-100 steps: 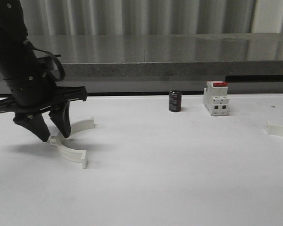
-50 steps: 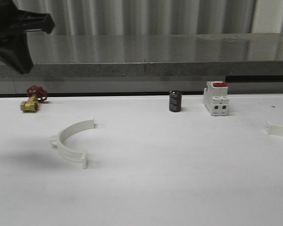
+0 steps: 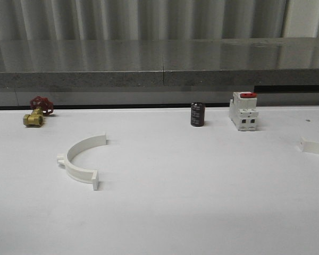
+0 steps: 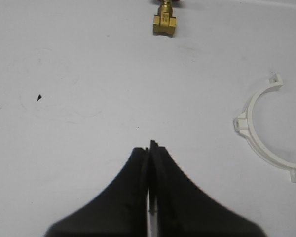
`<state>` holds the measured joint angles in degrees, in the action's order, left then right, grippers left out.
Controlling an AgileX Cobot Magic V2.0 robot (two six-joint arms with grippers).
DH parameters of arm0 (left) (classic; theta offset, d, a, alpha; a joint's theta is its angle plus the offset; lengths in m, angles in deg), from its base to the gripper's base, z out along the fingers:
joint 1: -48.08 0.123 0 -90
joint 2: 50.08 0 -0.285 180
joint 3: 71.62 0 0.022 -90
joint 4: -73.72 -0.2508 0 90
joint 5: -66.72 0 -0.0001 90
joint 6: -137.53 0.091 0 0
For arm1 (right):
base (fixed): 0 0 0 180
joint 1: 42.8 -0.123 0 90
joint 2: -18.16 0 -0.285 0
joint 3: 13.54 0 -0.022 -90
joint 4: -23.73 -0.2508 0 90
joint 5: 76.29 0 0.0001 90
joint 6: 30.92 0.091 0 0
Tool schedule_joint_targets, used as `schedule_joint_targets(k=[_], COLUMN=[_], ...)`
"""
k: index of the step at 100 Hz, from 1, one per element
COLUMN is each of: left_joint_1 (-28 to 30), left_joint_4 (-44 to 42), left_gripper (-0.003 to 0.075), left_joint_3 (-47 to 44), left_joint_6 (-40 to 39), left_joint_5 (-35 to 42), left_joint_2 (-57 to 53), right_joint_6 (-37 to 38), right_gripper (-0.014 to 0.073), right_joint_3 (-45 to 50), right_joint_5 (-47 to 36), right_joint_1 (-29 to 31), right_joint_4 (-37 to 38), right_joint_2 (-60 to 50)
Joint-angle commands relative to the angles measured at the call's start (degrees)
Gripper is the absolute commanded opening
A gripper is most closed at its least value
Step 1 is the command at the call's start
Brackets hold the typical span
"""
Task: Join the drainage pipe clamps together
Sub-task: 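Release the clamp half and raise the left gripper away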
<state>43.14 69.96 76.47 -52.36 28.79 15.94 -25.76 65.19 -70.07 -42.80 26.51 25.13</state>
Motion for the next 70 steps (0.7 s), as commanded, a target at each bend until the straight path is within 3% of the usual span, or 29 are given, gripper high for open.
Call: schedule_joint_targets(k=[1, 35, 70], left_joint_1=[0.4, 0.4, 0.4], left_joint_4=[-0.8, -1.2, -0.5], left_gripper=[-0.0021, -0.0021, -0.0021], left_joint_3=[-1.8, -15.7, -21.9], left_joint_6=[-0.2, -0.2, -0.2], left_joint_5=[4.3, 7.5, 7.3], left_joint_2=[-5.5, -27.2, -45.6], right_joint_6=[-0.4, -0.4, -0.4], right_gripper=[-0.0058, -0.0058, -0.0058], right_joint_3=[-0.9, -3.1, -18.8], right_joint_5=[-4.7, -4.3, 13.7], right_joint_1=[0.3, -0.1, -0.1], right_joint_4=[-0.1, -0.8, -0.8], right_joint_2=[-0.9, -0.1, 15.8])
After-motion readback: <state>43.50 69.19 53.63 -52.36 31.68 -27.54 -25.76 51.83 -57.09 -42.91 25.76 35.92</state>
